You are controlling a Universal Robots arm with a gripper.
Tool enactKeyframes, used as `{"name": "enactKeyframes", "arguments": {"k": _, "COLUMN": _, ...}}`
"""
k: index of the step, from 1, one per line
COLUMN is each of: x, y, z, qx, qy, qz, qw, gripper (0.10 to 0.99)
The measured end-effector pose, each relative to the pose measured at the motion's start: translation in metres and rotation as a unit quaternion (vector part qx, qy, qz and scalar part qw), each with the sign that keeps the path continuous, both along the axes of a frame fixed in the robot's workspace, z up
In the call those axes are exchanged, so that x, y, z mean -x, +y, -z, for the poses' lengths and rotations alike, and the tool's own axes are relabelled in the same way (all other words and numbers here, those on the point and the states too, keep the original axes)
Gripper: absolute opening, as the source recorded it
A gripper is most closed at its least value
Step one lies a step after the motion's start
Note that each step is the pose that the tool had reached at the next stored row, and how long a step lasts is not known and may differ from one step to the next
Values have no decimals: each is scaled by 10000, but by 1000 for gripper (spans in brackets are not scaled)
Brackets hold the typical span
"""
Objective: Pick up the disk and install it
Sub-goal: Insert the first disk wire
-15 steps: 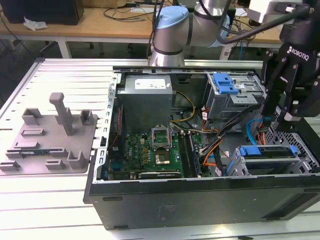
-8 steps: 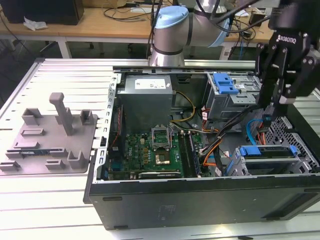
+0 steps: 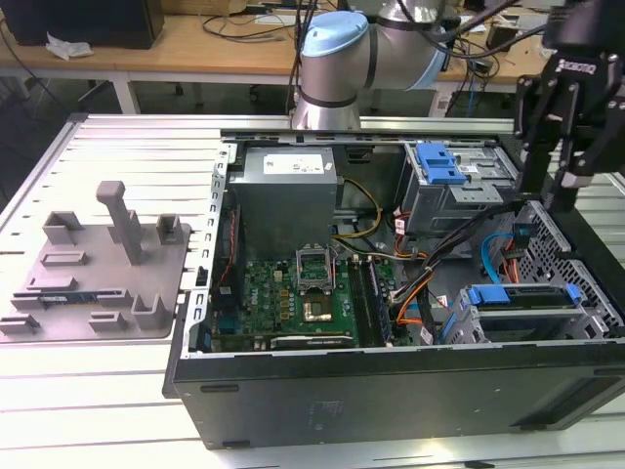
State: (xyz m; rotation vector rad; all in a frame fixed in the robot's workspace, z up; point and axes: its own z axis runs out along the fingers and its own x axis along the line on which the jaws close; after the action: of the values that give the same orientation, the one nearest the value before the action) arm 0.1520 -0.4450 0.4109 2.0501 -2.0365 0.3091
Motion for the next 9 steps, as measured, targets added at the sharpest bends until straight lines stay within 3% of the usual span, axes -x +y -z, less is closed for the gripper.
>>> {"name": "enactKeyframes", "arguments": {"k": 2, "x": -134, "y": 11, "z": 23, "qx": 5, "qy": 17, "qz": 8, "qw": 10000, "gripper": 502}}
{"name": "enactKeyframes", "arguments": {"k": 4, "x": -148, "y": 12, "z": 57, "qx": 8, "qy": 18, "qz": 113, "qw": 9999, "gripper": 502}}
{"name": "enactKeyframes", "arguments": {"k": 6, "x": -148, "y": 12, "z": 115, "qx": 7, "qy": 18, "qz": 434, "qw": 9991, "gripper": 502}}
{"name": "enactKeyframes", "arguments": {"k": 9, "x": -147, "y": 12, "z": 157, "qx": 12, "qy": 18, "qz": 627, "qw": 9980, "gripper": 502}}
